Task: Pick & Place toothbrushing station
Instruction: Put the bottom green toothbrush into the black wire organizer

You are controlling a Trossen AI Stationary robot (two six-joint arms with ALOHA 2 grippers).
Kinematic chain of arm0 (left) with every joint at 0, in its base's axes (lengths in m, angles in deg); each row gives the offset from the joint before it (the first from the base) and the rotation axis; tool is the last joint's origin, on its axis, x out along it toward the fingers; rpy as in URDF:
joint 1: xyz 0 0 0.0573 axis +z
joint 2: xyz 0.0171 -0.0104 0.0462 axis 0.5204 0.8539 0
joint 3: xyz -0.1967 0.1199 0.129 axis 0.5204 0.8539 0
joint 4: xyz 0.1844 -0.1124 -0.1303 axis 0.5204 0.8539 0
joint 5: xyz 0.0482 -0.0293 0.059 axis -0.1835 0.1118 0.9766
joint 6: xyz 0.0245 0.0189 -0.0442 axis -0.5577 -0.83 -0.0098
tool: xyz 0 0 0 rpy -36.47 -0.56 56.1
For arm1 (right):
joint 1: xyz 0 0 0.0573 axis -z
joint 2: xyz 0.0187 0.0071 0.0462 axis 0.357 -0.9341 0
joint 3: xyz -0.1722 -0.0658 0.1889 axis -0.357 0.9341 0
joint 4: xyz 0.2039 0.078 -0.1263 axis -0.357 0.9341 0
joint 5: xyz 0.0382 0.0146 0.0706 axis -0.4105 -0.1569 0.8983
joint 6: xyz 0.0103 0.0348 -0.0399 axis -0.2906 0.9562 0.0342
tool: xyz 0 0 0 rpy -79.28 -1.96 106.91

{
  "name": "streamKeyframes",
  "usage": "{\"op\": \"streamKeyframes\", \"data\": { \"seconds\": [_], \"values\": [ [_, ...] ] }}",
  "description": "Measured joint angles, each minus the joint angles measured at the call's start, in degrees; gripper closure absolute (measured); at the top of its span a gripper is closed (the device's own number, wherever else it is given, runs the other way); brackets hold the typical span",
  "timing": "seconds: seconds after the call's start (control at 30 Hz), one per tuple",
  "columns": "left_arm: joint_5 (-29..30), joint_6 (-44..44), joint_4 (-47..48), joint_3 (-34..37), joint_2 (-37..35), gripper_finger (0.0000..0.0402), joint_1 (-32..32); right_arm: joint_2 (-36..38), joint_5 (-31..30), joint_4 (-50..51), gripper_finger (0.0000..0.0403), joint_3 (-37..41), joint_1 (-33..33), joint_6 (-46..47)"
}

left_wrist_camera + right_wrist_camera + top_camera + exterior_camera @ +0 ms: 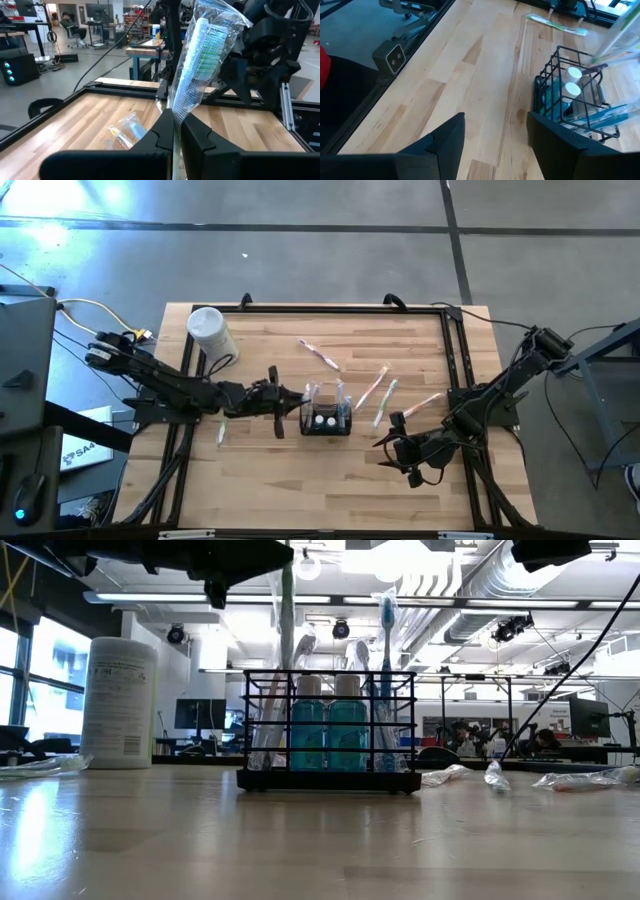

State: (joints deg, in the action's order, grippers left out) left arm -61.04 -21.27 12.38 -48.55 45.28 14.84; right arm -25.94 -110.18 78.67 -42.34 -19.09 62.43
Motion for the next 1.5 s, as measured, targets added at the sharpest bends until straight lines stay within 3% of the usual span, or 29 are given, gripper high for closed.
{"op": "streamKeyframes", "data": {
  "seconds": [0.47, 1.0, 1.5],
  "values": [
    [2.71, 3.74, 5.78, 0.0, 1.42, 0.0396, 0.0, 0.0, 0.96, -0.05, 0.0198, 0.0, 0.0, 0.04],
    [2.62, 10.26, -1.31, 0.04, 12.97, 0.0392, -0.02, 0.0, 0.88, -0.15, 0.0198, 0.0, 0.0, 0.09],
    [2.74, 14.44, 0.26, 0.04, 13.6, 0.0364, 0.0, 0.0, 1.05, -0.14, 0.0198, 0.0, 0.0, 0.31]
  ]
}}
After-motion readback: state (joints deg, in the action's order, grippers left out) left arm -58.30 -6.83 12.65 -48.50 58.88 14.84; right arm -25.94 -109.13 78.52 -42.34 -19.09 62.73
